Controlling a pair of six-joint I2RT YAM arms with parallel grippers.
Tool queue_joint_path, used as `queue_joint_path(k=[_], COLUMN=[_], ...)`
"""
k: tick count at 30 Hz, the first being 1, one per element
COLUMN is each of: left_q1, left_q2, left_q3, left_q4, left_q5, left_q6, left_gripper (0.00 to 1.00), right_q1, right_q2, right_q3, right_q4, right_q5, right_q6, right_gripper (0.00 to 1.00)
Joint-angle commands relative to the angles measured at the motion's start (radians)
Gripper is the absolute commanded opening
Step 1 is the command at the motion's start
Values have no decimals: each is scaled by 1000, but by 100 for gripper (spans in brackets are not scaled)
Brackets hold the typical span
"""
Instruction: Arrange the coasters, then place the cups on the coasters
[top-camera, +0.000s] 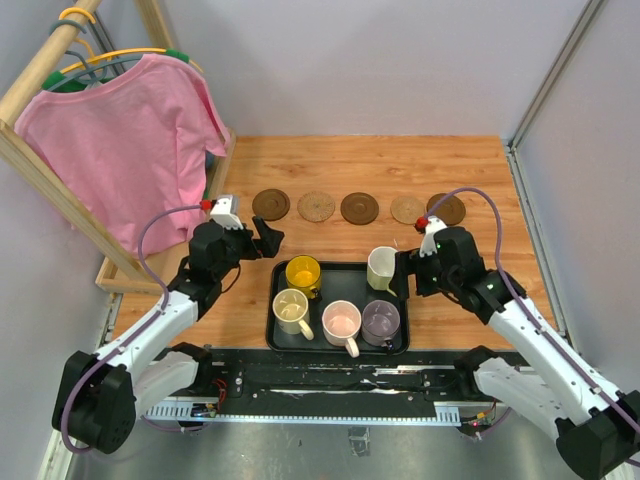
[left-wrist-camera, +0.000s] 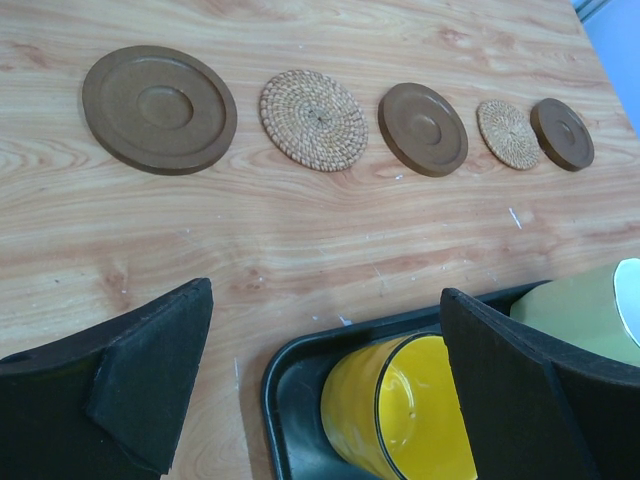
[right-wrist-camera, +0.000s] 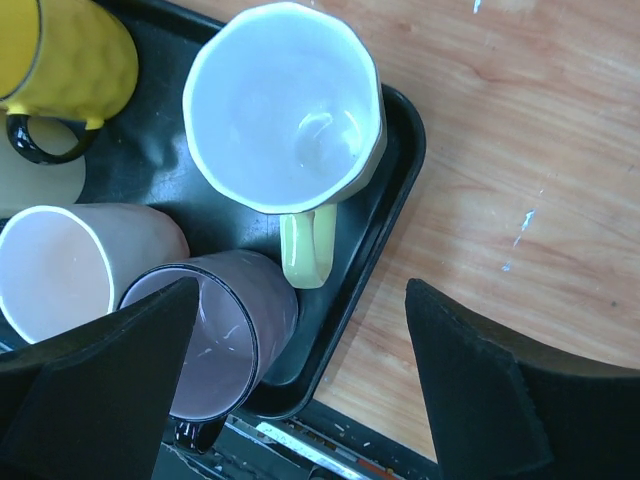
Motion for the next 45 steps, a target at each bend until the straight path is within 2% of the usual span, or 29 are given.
queue_joint_path(k=[1, 6, 17, 25, 34, 45], left_q1=[-5, -5, -5, -4, -5, -4], left_q2=[0, 18, 20, 6, 6, 8], left_q3=[-18, -26, -40, -57, -63, -71], left_q4=[38, 51, 63, 62, 62, 67], left_q5=[13, 24, 14, 4, 1, -9], left_q6=[-4, -9, -15, -16, -19, -22], left_gripper=[100, 100, 100, 100, 100, 100], right_q1=[44, 62, 76, 94, 100, 105], right_q2=[44, 112, 259, 273, 287, 340], right_q3=[-19, 3, 41, 29, -2, -5], right_q4=[-7, 17, 63, 88, 126, 133], right_q5=[70, 108, 101, 119, 126, 129], right_q6=[28, 29, 11, 13, 23, 18], right_gripper=[83, 77, 73, 69, 57, 51])
